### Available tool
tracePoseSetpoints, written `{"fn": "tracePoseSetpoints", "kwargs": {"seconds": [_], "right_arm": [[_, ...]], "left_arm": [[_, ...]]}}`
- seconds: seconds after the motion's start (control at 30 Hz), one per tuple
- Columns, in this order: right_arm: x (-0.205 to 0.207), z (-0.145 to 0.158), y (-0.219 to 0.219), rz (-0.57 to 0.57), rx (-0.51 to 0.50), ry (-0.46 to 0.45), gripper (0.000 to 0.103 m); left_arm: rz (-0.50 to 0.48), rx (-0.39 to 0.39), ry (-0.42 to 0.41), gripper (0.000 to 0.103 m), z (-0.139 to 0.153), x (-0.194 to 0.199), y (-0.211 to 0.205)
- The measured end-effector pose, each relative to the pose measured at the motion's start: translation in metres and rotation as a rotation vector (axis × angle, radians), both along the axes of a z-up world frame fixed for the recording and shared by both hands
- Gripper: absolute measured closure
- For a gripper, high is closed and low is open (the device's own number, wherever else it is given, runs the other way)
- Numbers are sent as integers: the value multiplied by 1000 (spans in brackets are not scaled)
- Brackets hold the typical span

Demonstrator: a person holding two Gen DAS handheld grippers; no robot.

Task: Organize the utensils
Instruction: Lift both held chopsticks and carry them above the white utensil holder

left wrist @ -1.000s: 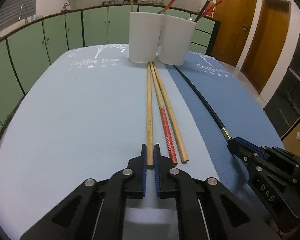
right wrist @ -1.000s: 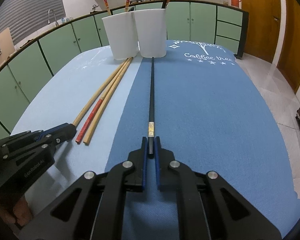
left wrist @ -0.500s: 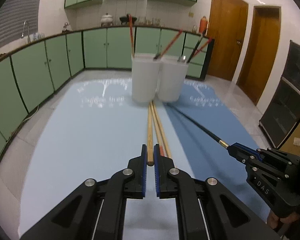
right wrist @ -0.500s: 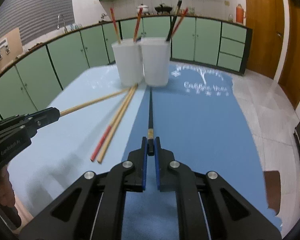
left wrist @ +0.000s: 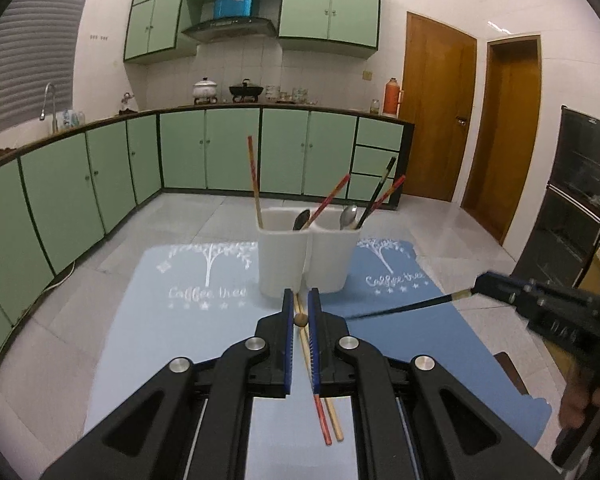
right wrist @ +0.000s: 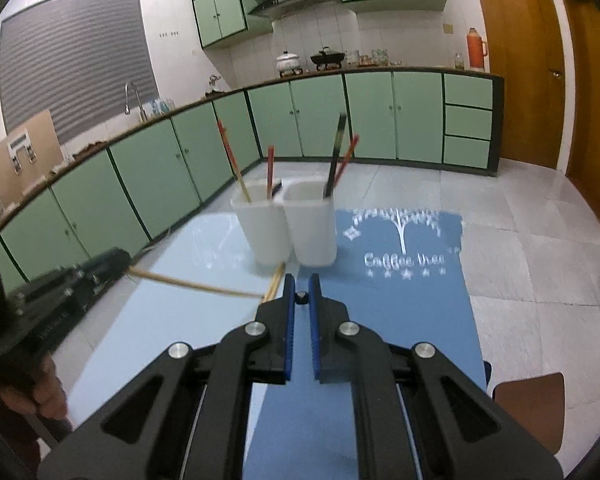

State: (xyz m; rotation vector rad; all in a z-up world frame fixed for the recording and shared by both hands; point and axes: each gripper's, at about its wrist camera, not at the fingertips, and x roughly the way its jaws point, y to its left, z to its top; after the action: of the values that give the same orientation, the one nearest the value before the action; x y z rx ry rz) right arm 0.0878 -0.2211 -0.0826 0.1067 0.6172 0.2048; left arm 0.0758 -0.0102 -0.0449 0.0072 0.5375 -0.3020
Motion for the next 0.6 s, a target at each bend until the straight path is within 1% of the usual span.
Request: {"fn": "tracePoseSetpoints", "kwargs": {"seconds": [0.23, 0.37, 0.6], "right_arm": [[22, 30, -5, 40, 10, 3, 97], [31, 40, 0, 68, -8, 3, 97], [40, 51, 5, 102, -34, -3, 97]], "left_arm": [[-31, 4, -11, 96, 17, 15, -3], [-47, 15, -8, 96, 23, 22, -9], [-59, -3, -5, 96, 31, 28, -5]]}}
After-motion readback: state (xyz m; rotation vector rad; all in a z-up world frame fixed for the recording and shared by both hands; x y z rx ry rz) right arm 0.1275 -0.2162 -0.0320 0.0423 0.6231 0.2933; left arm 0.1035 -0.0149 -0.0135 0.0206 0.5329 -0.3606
